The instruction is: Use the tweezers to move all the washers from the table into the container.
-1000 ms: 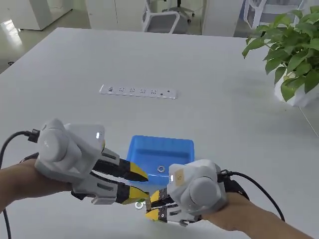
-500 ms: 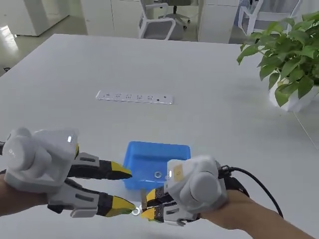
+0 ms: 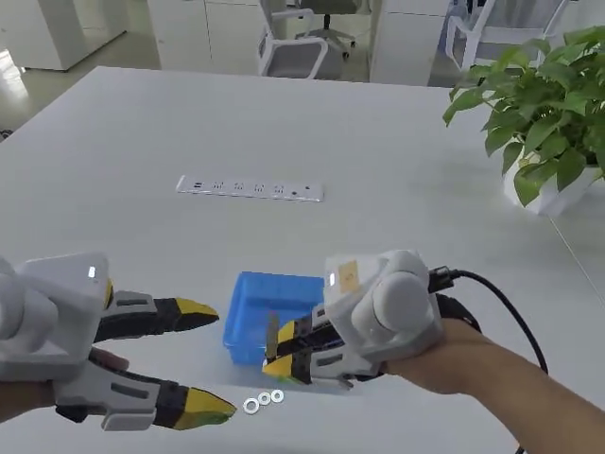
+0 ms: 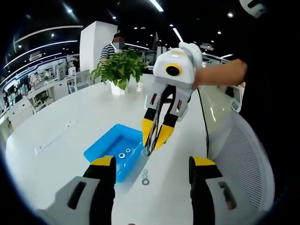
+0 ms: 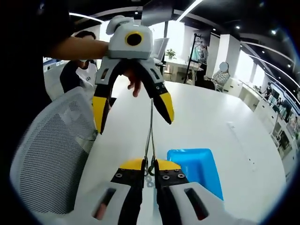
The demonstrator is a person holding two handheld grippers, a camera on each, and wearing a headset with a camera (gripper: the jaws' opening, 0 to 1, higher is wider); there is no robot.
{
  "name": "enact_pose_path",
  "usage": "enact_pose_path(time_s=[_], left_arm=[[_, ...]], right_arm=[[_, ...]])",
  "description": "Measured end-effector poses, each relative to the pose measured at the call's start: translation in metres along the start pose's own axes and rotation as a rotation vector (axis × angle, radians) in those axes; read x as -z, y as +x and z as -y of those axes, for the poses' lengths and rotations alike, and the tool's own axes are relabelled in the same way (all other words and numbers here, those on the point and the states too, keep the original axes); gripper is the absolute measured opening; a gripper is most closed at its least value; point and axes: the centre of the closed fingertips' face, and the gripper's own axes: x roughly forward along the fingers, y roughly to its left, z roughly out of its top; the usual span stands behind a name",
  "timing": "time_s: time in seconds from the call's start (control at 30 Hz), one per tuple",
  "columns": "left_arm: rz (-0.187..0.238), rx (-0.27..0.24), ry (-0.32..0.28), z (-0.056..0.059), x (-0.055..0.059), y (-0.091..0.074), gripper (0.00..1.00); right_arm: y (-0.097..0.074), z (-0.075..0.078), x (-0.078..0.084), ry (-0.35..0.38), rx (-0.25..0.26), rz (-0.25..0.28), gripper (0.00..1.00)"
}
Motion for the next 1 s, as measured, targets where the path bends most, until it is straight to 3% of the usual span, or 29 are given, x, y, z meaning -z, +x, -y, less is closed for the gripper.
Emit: enact_pose_path(time_s=[0.3, 0.63, 1.0], left_arm=[[0.015, -0.034, -0.004, -0.01, -0.002, -0.002, 0.79], [0.023, -0.061, -0.008, -0.019, 0.0, -0.007, 0.85], [0.015, -0.07, -0.02, -0.023, 0.006, -0.012, 0.88]], right_arm=[[-0.008, 0.026, -0.005, -0.001, 0.031, 0.027, 0.09], [-0.003, 0.046, 0.008, -0.013, 0.037, 0.014, 0.09], [0.014, 0.063, 0.029, -0.012, 0.03, 0.0, 0.09]])
